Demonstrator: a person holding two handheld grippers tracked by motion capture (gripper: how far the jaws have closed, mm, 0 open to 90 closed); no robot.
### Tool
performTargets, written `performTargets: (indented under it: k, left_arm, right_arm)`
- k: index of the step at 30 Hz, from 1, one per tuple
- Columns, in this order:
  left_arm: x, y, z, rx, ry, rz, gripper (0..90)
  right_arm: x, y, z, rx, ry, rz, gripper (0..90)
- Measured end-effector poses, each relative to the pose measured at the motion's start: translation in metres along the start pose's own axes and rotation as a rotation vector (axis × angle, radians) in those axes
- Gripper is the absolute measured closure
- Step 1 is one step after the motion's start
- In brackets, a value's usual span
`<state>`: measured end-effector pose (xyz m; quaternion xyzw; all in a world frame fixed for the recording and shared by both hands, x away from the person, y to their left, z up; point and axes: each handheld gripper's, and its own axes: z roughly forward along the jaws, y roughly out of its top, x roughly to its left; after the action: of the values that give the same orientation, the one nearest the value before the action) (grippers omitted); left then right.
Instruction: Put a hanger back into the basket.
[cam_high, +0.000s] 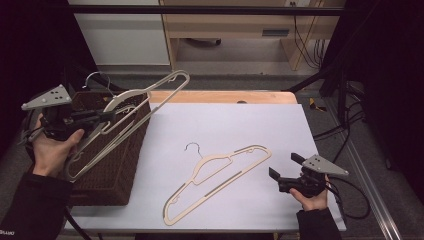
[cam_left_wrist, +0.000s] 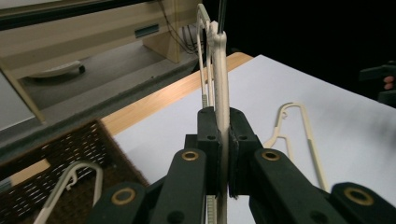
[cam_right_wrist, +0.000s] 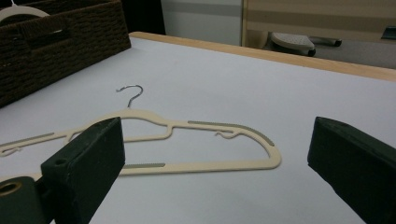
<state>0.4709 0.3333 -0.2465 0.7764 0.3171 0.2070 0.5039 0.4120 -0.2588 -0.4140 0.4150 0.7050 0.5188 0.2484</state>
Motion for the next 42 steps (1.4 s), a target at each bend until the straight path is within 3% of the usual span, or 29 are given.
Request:
performTargets:
  k: [19,32,42]
  left_arm:
    - [0.058,-0.035,-0.012,0.065,0.083,-0.052,85.7]
    - [0.079,-0.057,-0.021,0.094,0.120,-0.069,85.7]
    - [0.089,-0.076,-0.027,0.127,0.163,-0.104,85.7]
  right_arm:
    - [0.000,0.000,0.000,0.001,0.008,-0.003,2.9]
    - [0.000,-0.001,0.001,0.009,0.003,-0.004,2.2]
    - [0.000,-0.001,0.001,0.011,0.004,-0.004,2.1]
